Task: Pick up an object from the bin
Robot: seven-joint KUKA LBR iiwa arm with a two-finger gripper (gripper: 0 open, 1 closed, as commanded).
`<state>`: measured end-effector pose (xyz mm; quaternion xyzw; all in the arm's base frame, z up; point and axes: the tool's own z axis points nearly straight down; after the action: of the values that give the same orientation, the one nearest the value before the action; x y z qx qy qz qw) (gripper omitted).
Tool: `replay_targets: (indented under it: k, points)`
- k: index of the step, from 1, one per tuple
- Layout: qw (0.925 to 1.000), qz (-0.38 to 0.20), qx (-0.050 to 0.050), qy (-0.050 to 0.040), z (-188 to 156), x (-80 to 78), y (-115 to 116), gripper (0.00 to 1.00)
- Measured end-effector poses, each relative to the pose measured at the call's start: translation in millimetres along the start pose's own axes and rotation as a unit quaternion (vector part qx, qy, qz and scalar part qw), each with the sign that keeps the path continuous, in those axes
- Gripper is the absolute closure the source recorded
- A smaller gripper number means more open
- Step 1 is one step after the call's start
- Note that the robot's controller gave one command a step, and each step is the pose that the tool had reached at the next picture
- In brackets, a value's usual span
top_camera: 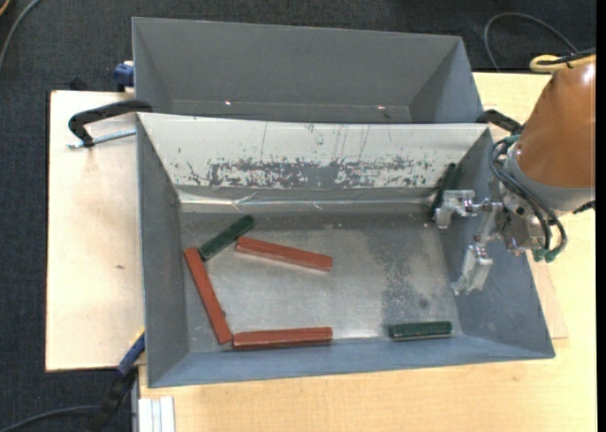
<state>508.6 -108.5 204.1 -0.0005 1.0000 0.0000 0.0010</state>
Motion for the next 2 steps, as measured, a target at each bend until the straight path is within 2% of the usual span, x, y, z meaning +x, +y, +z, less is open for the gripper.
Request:
replay_targets:
  k: [1, 2]
  points:
    - [0.9974, -0.071, -0.002, 0.0018, 40, -14.5, 90, 0.0]
    - [0.9999, -0.011, -0.002, 0.0032, 138, -44.8, 158, 0.0]
